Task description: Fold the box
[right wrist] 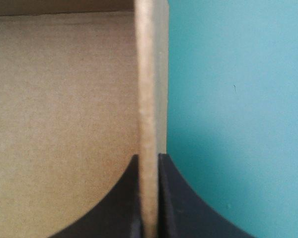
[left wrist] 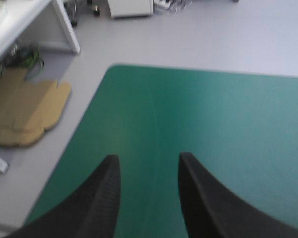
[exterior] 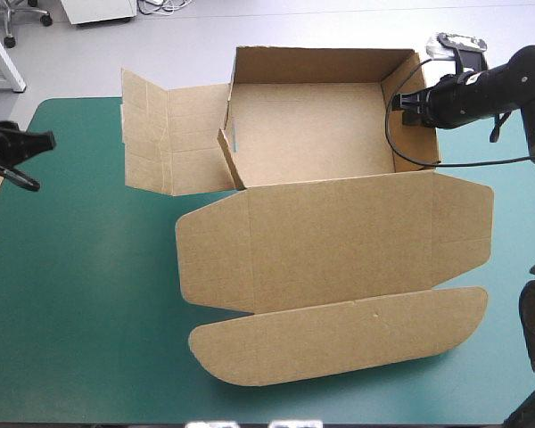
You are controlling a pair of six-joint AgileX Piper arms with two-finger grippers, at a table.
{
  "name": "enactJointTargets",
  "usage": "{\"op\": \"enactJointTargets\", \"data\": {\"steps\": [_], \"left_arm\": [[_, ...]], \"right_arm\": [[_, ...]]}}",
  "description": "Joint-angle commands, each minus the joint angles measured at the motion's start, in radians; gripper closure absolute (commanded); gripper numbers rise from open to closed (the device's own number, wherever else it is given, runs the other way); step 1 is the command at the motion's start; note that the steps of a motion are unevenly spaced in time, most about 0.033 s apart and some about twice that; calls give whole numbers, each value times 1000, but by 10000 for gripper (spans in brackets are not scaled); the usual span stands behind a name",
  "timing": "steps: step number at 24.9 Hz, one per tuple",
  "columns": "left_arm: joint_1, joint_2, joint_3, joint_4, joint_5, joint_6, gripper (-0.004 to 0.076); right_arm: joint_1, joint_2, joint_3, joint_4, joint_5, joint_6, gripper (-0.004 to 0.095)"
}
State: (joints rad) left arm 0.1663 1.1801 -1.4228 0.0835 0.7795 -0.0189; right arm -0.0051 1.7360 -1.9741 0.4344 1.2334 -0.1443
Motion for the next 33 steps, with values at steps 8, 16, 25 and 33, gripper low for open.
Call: {"op": "enactJointTargets", "data": {"steps": [8, 16, 25, 33], "left_arm": [[72, 264, 479, -1193, -191, 754, 449], [72, 393, 479, -1544, 101, 999, 535], [72, 450, 473, -1681, 458, 1071, 534], [61, 442, 425, -1725, 523, 1055, 534]], "right_arm": [[5, -40, -31, 106, -3, -22, 919], [109, -9, -31, -30, -30, -7, 919], [115, 11, -31, -78, -67, 5, 920], [115, 32, -31, -101, -60, 7, 921]]}}
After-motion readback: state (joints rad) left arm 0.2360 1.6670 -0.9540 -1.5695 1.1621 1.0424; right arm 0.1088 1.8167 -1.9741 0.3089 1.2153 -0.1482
